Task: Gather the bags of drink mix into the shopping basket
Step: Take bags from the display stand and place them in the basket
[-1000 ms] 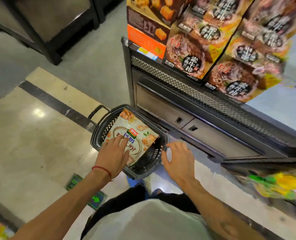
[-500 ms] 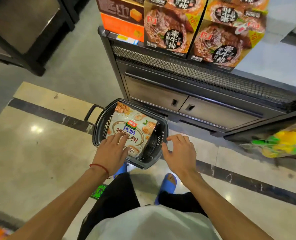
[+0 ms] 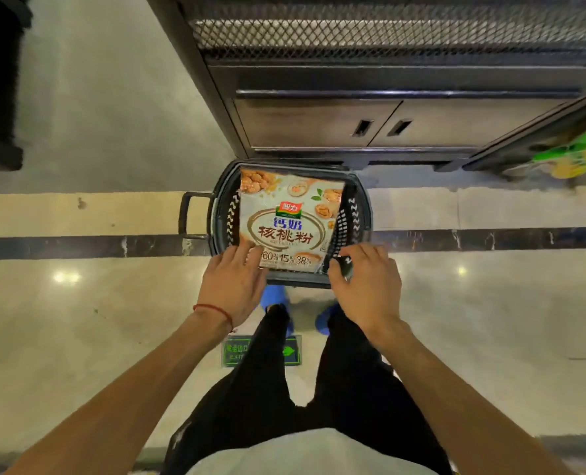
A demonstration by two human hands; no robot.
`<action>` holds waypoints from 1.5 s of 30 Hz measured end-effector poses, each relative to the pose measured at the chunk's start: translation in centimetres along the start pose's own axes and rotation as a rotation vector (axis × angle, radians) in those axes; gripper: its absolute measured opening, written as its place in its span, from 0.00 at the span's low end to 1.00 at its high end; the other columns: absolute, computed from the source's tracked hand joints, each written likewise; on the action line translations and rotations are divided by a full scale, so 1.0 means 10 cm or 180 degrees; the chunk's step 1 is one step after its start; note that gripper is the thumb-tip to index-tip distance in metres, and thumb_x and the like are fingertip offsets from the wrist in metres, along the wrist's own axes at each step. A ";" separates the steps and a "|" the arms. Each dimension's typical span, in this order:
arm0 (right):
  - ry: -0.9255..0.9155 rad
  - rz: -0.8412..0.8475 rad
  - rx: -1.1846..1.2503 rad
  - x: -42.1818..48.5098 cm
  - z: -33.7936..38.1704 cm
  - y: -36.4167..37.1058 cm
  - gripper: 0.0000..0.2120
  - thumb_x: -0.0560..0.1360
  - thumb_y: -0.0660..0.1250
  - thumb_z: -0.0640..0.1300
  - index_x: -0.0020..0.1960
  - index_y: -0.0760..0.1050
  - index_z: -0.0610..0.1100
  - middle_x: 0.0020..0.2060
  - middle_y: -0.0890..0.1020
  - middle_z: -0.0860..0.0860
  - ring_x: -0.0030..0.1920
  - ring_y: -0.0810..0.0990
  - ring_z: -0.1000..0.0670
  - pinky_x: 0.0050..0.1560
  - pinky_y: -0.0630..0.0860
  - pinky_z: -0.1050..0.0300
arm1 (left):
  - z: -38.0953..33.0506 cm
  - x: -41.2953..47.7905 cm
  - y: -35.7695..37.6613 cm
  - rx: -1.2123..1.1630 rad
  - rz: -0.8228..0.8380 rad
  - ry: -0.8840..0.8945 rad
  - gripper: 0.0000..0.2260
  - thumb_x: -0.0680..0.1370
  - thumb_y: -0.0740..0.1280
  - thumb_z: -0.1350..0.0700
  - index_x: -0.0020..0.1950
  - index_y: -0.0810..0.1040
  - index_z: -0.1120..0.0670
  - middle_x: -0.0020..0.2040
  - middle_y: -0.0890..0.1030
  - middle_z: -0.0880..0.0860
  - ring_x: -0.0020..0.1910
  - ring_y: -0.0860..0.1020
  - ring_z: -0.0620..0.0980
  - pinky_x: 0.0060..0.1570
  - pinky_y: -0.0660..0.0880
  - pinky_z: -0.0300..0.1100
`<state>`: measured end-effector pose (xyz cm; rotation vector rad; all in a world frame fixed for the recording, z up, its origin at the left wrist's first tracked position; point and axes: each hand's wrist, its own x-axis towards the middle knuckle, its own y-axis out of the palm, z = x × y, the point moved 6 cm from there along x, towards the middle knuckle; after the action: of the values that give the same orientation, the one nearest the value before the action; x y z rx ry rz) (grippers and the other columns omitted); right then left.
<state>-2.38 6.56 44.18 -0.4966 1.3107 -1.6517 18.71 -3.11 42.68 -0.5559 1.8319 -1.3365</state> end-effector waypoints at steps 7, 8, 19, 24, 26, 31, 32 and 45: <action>0.0213 0.0058 0.0287 0.04 -0.15 0.77 0.13 0.75 0.69 0.50 0.53 0.83 0.42 0.49 0.84 0.45 0.50 0.80 0.42 0.44 0.80 0.48 | 0.36 0.28 0.64 -0.0138 0.0297 -0.0080 0.18 0.81 0.60 0.47 0.68 0.72 0.53 0.63 0.76 0.54 0.58 0.75 0.57 0.54 0.75 0.53; 0.0349 0.0176 0.0407 0.09 -0.21 0.91 0.14 0.76 0.69 0.50 0.55 0.82 0.42 0.52 0.83 0.46 0.54 0.79 0.43 0.47 0.81 0.47 | 0.42 0.35 0.77 -0.0288 0.0334 -0.0156 0.18 0.81 0.61 0.47 0.69 0.72 0.54 0.63 0.76 0.54 0.59 0.75 0.58 0.55 0.75 0.53; 0.1634 0.0579 0.1935 0.71 -0.85 2.66 0.21 0.77 0.75 0.48 0.65 0.71 0.53 0.56 0.78 0.59 0.58 0.77 0.62 0.59 0.76 0.66 | 1.24 1.13 2.64 -0.2595 0.0438 -0.1775 0.30 0.73 0.70 0.35 0.66 0.71 0.53 0.64 0.75 0.54 0.63 0.76 0.53 0.64 0.76 0.54; 0.1999 0.0655 0.2611 0.94 -0.92 3.19 0.32 0.72 0.80 0.46 0.68 0.65 0.54 0.57 0.80 0.62 0.54 0.79 0.70 0.52 0.74 0.77 | 1.20 1.46 3.01 -0.3639 0.0379 -0.2035 0.14 0.76 0.74 0.49 0.54 0.69 0.42 0.57 0.80 0.50 0.51 0.80 0.43 0.39 0.78 0.30; 0.2049 0.0679 0.2653 1.01 -0.91 3.30 0.33 0.72 0.80 0.46 0.69 0.63 0.55 0.59 0.80 0.58 0.59 0.80 0.61 0.60 0.76 0.68 | 1.21 1.53 3.10 -0.3836 0.0374 -0.2151 0.15 0.76 0.73 0.48 0.57 0.70 0.43 0.56 0.82 0.47 0.50 0.82 0.42 0.38 0.78 0.30; 0.2286 0.0576 0.2730 1.07 -0.94 3.35 0.34 0.71 0.81 0.44 0.69 0.65 0.47 0.58 0.81 0.53 0.59 0.82 0.54 0.63 0.81 0.53 | 1.18 1.57 3.08 -0.3861 0.0169 -0.2356 0.19 0.75 0.74 0.46 0.60 0.71 0.48 0.55 0.82 0.46 0.50 0.83 0.42 0.37 0.79 0.32; 0.2309 0.0556 0.2696 1.06 -0.95 3.31 0.34 0.71 0.81 0.44 0.69 0.66 0.46 0.58 0.81 0.54 0.58 0.82 0.55 0.63 0.81 0.54 | 1.17 1.56 3.06 -0.3832 0.0114 -0.2353 0.19 0.75 0.74 0.46 0.60 0.71 0.48 0.54 0.82 0.46 0.50 0.83 0.42 0.36 0.78 0.32; 0.2335 0.0295 0.2844 0.80 -0.80 2.06 0.26 0.72 0.81 0.43 0.65 0.72 0.45 0.57 0.84 0.51 0.56 0.85 0.49 0.58 0.84 0.42 | 0.89 1.31 1.74 -0.3824 -0.0141 -0.2202 0.17 0.77 0.73 0.45 0.58 0.75 0.53 0.49 0.83 0.51 0.40 0.83 0.42 0.34 0.81 0.38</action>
<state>-3.87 4.21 20.87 0.7491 0.8774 -2.2028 19.70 -11.77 20.83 -1.4380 1.8133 0.1430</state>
